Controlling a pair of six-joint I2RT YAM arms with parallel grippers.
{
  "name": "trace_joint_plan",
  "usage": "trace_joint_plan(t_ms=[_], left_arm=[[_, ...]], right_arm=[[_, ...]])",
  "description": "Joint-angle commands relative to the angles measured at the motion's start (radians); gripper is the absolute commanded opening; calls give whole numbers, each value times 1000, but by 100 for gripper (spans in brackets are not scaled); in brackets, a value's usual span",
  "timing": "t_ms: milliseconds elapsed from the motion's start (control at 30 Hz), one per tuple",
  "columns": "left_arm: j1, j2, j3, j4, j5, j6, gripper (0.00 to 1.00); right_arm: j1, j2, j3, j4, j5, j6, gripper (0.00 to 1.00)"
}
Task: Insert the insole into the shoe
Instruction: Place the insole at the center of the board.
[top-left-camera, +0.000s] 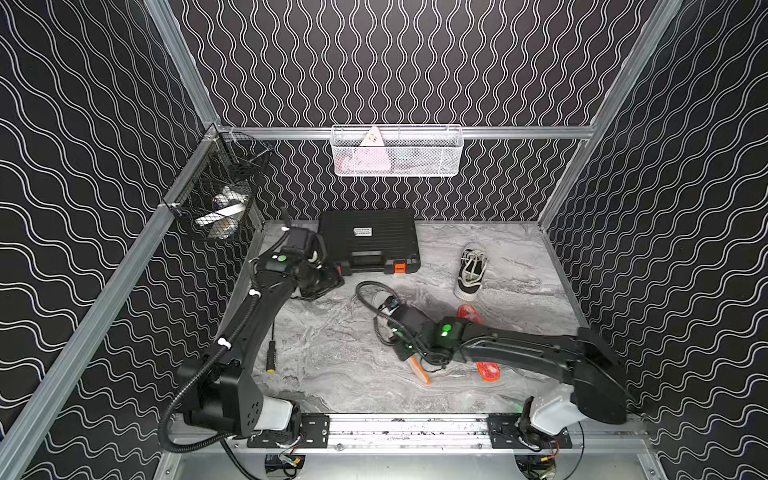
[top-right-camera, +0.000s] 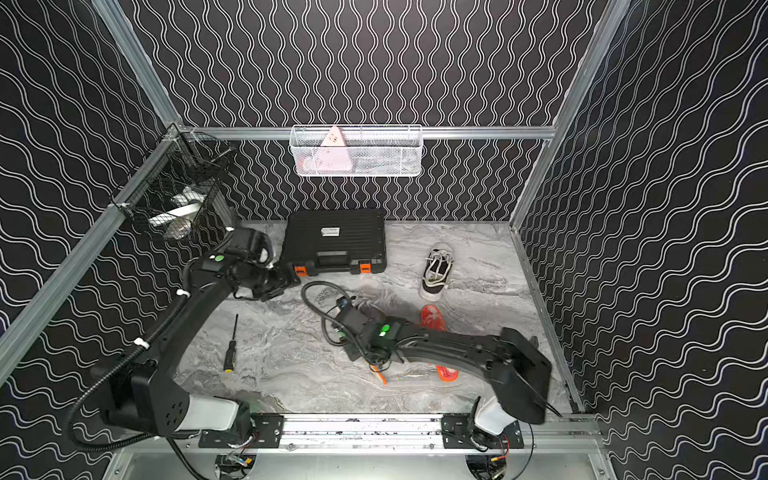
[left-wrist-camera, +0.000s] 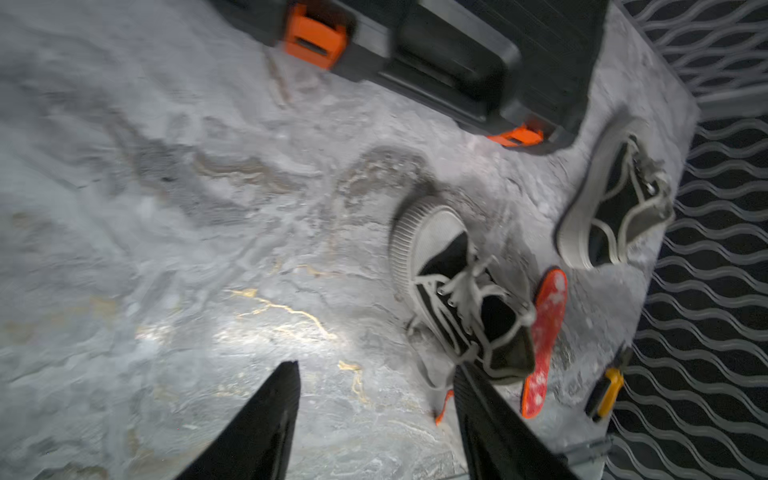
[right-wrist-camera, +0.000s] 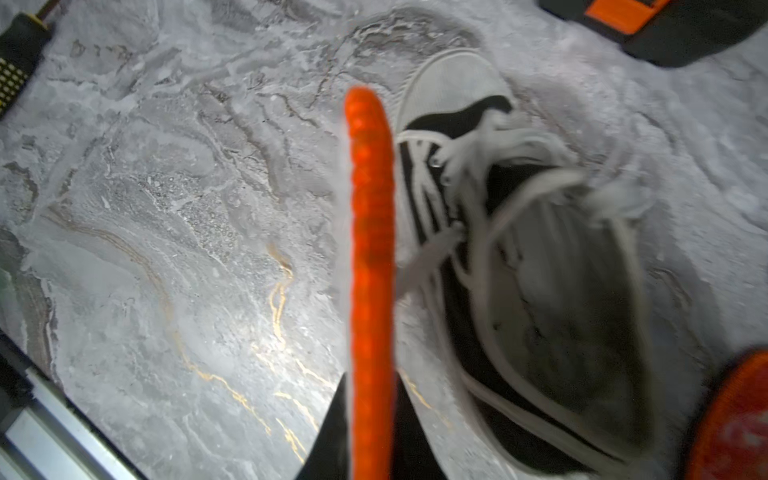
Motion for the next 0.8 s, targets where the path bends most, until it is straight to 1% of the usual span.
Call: trace_joint_plan(t_ms=[0, 67, 133, 233, 267, 300, 333, 367, 400, 433, 467, 533, 567, 633, 767], left_arm=[[100, -32, -57, -24, -52, -32, 64], [157, -35, -87, -21, -48, -24, 64], [193, -38, -101, -15, -47, -16, 63], [212, -39, -110, -7, -74, -4, 63], [215, -38, -111, -7, -81, 1, 63], [218, -35, -114, -5, -89, 2, 63], [219, -33, -119, 0, -95, 5, 63], [222, -33, -122, 1, -103, 5, 63], [225, -33, -124, 4, -107, 4, 63], [226, -34, -128, 11, -107, 1, 63], [227, -35, -133, 20, -103, -5, 63], [226, -32, -134, 30, -92, -10, 63], [226, -30, -134, 33, -88, -12, 62], [227, -33, -131, 37, -88, -11, 62], [226, -34, -115, 38, -98, -12, 62]], right_arm=[[37, 123, 80, 62, 84, 3, 17], [39, 208, 129, 73, 94, -18, 18], [39, 277, 168, 88, 92, -48, 22], [42, 344, 218, 88, 42, -76, 35], [46, 355, 232, 85, 20, -76, 41], [55, 359, 241, 87, 5, -75, 48], [61, 365, 247, 88, -8, -77, 53], [69, 372, 257, 79, -12, -71, 54], [75, 375, 266, 65, -9, -62, 53], [81, 375, 271, 57, -13, -54, 49], [85, 375, 266, 62, -28, -51, 41], [91, 368, 243, 84, -14, -35, 24], [91, 359, 230, 96, 1, -36, 19], [91, 348, 222, 104, 31, -50, 14], [85, 307, 216, 144, 74, -123, 7]])
